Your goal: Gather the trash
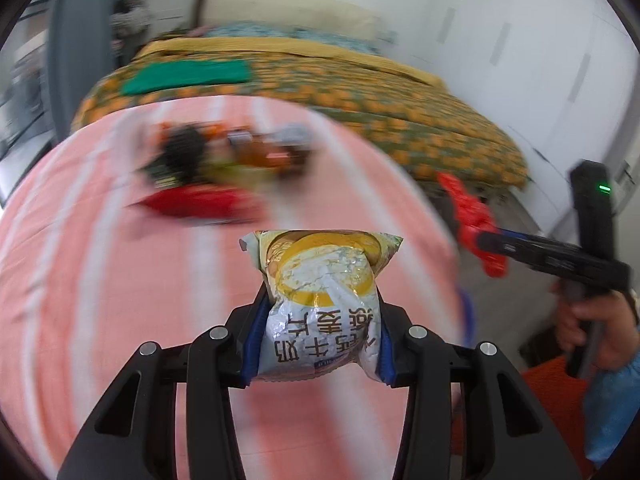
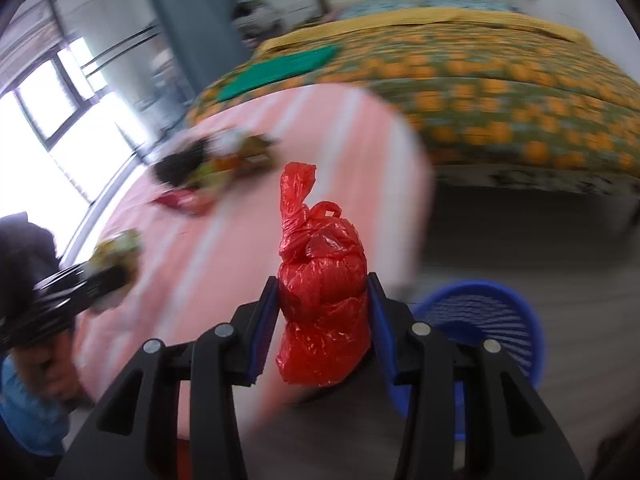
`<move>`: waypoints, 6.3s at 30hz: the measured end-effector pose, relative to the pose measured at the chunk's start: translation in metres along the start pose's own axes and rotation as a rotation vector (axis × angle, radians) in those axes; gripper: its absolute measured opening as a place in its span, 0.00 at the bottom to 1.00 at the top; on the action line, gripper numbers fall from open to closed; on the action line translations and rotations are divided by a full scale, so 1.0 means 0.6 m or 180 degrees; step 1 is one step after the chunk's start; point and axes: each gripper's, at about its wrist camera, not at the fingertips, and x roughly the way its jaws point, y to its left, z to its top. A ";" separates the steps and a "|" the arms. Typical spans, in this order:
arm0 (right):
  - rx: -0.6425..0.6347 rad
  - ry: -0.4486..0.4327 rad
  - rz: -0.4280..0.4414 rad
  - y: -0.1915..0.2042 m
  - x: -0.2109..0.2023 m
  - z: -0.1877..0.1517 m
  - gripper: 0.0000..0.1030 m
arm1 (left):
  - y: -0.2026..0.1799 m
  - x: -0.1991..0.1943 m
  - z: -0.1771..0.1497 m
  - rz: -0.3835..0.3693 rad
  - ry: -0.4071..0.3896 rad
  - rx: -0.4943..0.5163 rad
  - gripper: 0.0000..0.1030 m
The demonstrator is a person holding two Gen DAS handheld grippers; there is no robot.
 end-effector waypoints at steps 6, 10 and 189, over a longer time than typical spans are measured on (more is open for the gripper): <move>0.0383 -0.0043 -0.0463 -0.145 -0.025 -0.019 0.41 | -0.163 0.064 0.015 -0.0466 0.0232 0.0223 0.43; 0.0598 -0.0067 -0.0587 -0.214 -0.024 -0.043 0.41 | -0.266 0.129 0.008 -0.0553 0.0400 0.0376 0.43; -0.1364 -0.0401 0.0298 0.225 0.102 0.001 0.34 | 0.256 0.052 -0.009 0.1116 0.0292 -0.0267 0.87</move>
